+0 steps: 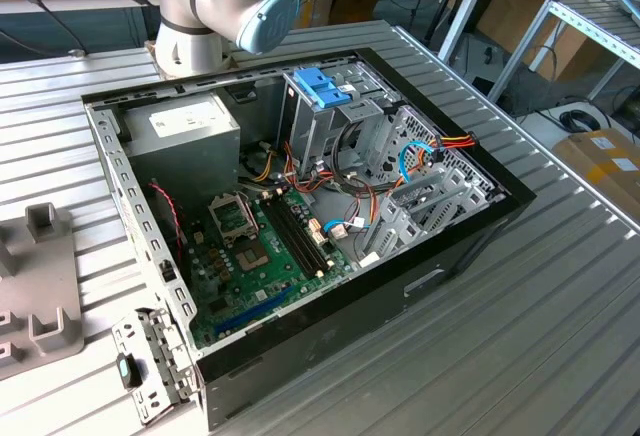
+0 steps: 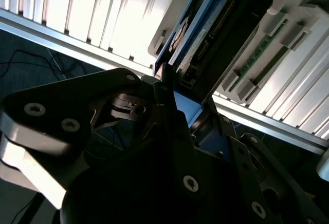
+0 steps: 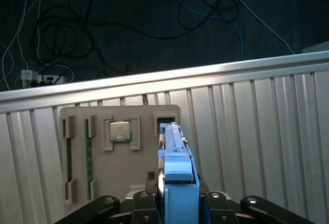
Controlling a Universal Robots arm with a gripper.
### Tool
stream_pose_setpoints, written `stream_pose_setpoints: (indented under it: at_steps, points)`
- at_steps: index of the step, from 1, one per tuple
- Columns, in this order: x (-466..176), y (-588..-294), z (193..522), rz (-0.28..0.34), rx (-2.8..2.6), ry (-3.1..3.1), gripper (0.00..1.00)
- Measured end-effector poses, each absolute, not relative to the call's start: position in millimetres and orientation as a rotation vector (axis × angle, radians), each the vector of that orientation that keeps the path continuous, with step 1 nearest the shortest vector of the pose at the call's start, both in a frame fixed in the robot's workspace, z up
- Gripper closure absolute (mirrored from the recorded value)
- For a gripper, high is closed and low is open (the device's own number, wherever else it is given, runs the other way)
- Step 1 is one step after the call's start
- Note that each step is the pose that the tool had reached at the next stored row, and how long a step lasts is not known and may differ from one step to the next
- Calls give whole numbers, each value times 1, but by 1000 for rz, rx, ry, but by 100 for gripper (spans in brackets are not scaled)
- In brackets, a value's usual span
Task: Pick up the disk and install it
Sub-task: 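Pick up the disk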
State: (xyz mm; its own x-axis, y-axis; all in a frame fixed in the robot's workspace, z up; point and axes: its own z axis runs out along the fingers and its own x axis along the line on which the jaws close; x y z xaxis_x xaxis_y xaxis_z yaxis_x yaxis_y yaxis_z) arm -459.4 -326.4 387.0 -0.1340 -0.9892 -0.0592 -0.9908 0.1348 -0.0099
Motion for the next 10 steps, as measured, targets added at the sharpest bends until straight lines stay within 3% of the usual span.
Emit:
stream_pose_setpoints:
  at_steps: [10]
  points:
    - [-459, -326, 392, 49, -2033, 2327, 63]
